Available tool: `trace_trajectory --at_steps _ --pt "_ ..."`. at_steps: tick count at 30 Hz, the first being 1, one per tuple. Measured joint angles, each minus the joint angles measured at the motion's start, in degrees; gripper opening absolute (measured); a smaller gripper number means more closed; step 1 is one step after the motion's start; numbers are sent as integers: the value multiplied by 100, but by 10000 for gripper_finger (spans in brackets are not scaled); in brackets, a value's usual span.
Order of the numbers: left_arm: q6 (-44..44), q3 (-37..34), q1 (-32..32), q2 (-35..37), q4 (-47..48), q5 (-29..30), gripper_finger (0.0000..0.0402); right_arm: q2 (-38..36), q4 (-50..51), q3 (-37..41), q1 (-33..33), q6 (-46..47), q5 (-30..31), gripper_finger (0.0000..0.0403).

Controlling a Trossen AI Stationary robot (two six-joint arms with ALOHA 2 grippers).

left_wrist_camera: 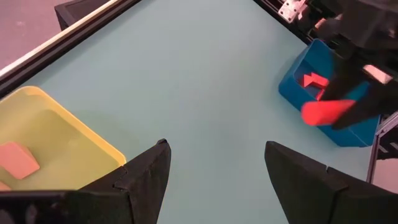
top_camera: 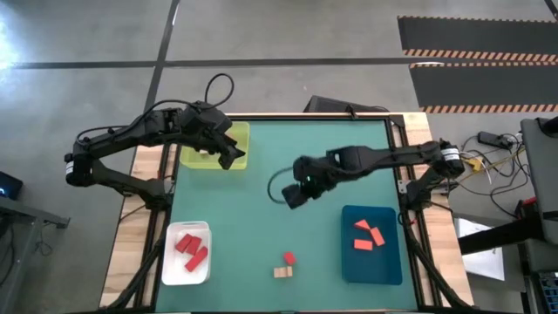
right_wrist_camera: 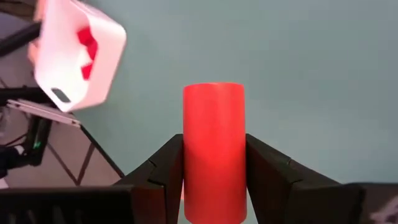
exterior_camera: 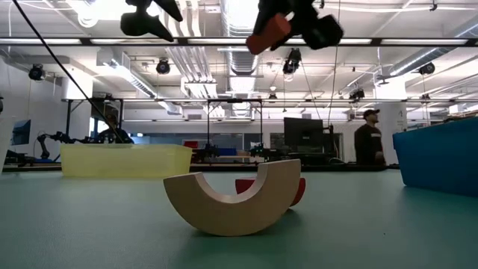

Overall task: Sort & place blocks by color
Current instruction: Put the orange block into the blue bin

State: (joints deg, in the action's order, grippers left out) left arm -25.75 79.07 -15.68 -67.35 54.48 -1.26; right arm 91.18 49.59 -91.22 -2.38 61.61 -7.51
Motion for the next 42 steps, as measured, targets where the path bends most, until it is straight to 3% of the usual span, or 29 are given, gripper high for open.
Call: trace_trajectory --at_steps 9,24,34,42 --pt "203 0 2 -2 -2 0 244 -2 623 4 -1053 1640 475 129" --pt "423 0 2 -2 -2 0 244 -2 2210 4 -2571 3992 350 130" --pt "546 0 2 -2 0 -1 244 -2 2566 12 -3257 4980 235 130" --pt "548 0 2 -2 0 -2 244 -2 2647 364 -3431 5149 130 130"
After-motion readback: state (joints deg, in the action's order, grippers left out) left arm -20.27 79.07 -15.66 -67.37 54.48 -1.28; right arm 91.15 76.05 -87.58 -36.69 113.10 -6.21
